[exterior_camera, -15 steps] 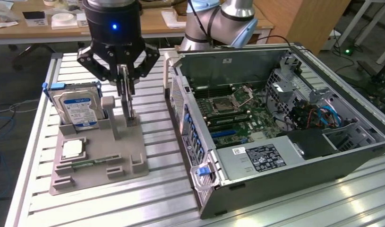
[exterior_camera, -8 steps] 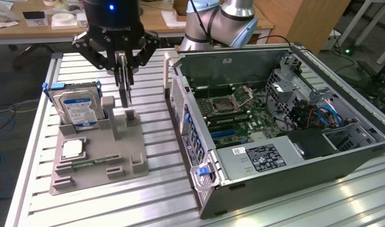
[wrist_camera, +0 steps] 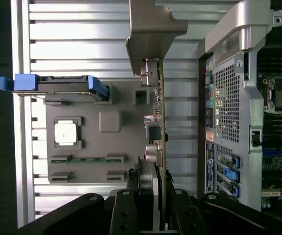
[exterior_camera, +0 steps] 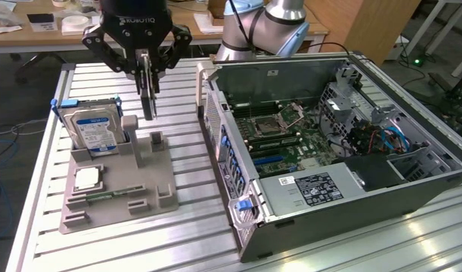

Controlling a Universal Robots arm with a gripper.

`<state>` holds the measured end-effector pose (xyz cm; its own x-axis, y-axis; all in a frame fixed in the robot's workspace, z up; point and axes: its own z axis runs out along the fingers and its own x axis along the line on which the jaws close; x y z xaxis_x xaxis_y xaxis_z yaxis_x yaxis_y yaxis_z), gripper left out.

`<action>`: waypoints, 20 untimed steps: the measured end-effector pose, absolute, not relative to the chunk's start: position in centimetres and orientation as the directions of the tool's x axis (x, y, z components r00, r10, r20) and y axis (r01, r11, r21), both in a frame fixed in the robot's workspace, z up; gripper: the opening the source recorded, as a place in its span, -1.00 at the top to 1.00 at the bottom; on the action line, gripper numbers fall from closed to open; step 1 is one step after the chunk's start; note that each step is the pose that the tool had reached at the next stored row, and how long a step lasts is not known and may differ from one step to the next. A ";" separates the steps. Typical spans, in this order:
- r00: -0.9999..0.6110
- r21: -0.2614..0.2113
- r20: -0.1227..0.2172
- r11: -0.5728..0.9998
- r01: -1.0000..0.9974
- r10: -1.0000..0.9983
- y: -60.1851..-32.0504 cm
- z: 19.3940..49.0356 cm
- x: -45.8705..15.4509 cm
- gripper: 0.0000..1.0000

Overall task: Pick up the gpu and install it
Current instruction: 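Pick up the gpu and move the gpu toward the slot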

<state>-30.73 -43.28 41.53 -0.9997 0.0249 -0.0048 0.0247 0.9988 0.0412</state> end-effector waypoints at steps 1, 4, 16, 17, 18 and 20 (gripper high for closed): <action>-1.000 0.041 -0.005 0.999 0.025 0.025 -43.3 41.5 -30.7 0.44; -1.000 0.041 -0.004 0.999 0.024 0.025 -43.3 41.6 -30.6 0.44; -1.000 0.041 -0.004 0.999 0.025 0.025 -43.3 41.5 -26.6 0.44; -1.000 0.041 -0.004 0.999 0.025 0.025 -43.3 41.5 -26.2 0.44; -1.000 0.041 -0.004 0.999 0.025 0.025 -43.3 41.6 -25.8 0.44; -1.000 0.041 -0.004 0.999 0.025 0.025 -43.3 41.5 -24.9 0.44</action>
